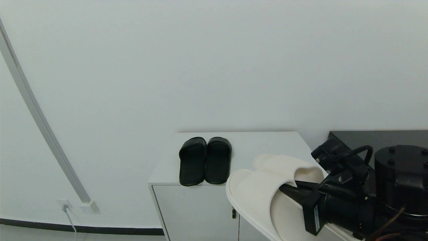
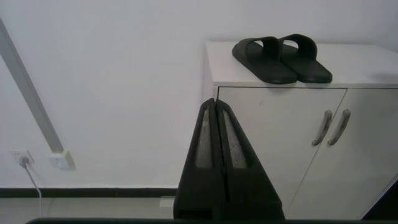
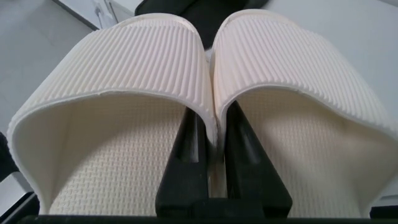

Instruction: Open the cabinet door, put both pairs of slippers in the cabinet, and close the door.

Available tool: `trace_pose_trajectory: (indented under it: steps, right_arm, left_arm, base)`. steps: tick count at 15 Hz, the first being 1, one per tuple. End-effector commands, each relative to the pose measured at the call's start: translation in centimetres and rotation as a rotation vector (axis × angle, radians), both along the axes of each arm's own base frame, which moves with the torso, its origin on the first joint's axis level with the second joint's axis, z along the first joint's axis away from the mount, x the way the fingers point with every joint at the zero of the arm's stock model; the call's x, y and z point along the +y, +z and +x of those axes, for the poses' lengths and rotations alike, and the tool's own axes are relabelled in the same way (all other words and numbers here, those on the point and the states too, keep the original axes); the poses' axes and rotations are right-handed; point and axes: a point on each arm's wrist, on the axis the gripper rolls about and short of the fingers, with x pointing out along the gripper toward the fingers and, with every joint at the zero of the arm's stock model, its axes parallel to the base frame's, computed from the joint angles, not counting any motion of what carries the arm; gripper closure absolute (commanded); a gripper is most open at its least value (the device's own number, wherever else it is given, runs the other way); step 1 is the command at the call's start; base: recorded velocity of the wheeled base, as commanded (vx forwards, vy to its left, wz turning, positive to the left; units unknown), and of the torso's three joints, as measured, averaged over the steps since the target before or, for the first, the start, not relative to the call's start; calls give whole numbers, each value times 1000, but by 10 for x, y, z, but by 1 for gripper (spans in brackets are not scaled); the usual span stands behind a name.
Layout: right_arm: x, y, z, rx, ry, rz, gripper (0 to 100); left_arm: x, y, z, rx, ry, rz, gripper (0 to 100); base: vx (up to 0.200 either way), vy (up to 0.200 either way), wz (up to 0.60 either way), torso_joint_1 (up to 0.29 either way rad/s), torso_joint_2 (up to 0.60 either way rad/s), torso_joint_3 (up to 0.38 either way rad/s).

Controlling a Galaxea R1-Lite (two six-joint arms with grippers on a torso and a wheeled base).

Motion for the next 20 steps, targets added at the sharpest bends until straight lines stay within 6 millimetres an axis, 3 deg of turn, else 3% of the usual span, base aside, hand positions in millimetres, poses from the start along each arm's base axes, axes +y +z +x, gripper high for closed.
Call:
trace_pose_trajectory:
  steps: [1, 6, 20]
  right_arm:
    - [1, -2, 0, 6, 4, -4, 100]
    - [1, -3, -1, 8, 6, -8, 100]
    - [-1, -14, -2, 23, 43, -15, 100]
  left_arm:
    - [0, 0, 0, 2, 1, 0, 100]
    - [0, 0, 0, 1, 1, -2, 100]
    - [0, 0, 0, 1, 1, -2, 100]
  base:
    - [0, 0, 0, 0, 0, 0]
    - [-200, 0, 0, 4, 6, 3]
    - [0, 0, 0, 0, 0, 0]
